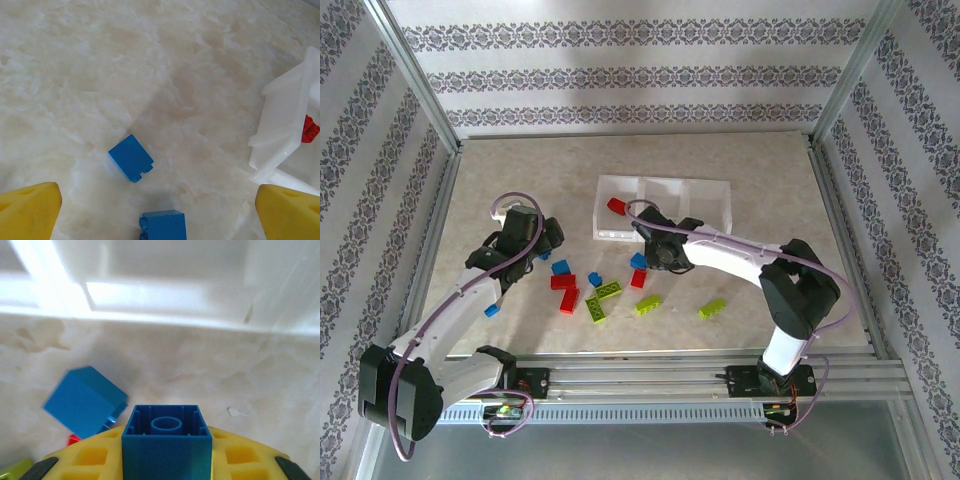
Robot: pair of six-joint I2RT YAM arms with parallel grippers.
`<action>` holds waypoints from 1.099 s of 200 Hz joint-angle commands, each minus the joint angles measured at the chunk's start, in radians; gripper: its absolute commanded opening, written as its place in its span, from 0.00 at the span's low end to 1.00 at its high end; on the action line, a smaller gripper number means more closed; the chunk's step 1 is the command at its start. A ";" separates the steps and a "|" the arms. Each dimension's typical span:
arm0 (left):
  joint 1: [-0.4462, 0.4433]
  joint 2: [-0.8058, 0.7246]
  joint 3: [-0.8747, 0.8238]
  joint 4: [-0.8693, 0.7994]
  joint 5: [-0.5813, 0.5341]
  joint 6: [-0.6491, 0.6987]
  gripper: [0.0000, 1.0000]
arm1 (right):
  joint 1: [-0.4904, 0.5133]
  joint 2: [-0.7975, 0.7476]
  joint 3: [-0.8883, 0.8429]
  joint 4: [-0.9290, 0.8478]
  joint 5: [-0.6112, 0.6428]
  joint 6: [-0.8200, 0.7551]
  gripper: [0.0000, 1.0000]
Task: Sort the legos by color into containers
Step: Pick up the lego from the center of the table, then place the lego in the container.
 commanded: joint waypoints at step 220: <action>0.054 -0.174 -0.106 -0.099 0.055 -0.011 1.00 | -0.183 0.299 0.360 0.019 0.035 -0.269 0.43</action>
